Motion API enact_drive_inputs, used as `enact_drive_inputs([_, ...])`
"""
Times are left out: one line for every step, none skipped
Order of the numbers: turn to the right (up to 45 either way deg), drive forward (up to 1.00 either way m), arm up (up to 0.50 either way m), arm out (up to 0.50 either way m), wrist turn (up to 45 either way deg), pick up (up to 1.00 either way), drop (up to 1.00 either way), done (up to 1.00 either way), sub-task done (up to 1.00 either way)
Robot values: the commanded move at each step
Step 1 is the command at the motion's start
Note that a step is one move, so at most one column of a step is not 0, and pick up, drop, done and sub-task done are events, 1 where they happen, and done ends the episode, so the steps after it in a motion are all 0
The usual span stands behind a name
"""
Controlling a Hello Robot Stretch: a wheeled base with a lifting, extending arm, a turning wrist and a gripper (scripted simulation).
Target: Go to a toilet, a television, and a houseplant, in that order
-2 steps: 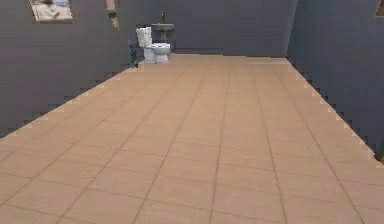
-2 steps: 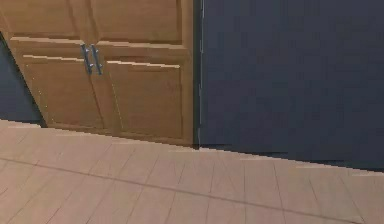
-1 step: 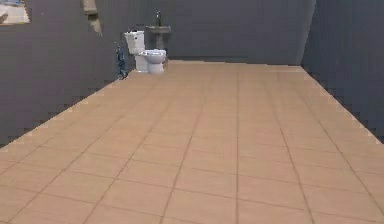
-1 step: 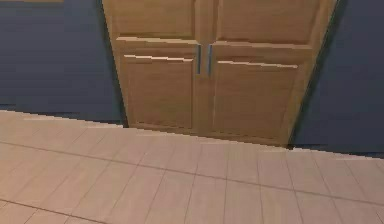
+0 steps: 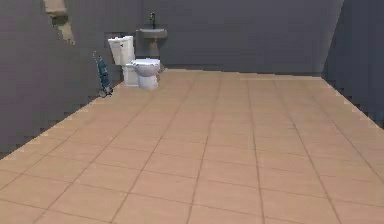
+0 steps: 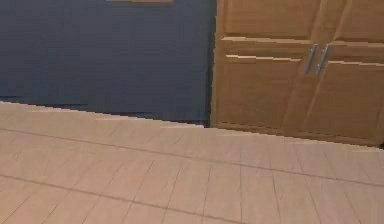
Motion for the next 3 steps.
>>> enact_drive_inputs([0.0, 1.00, 0.00, 0.00, 0.0, 0.00, 0.00, 0.00, 0.00])
enact_drive_inputs([0.0, 1.00, 0.00, 0.00, 0.0, 0.00, 0.00, 0.00, 0.00])
enact_drive_inputs([0.0, 1.00, 0.00, 0.00, 0.0, 0.00, 0.00, 0.00, 0.00])
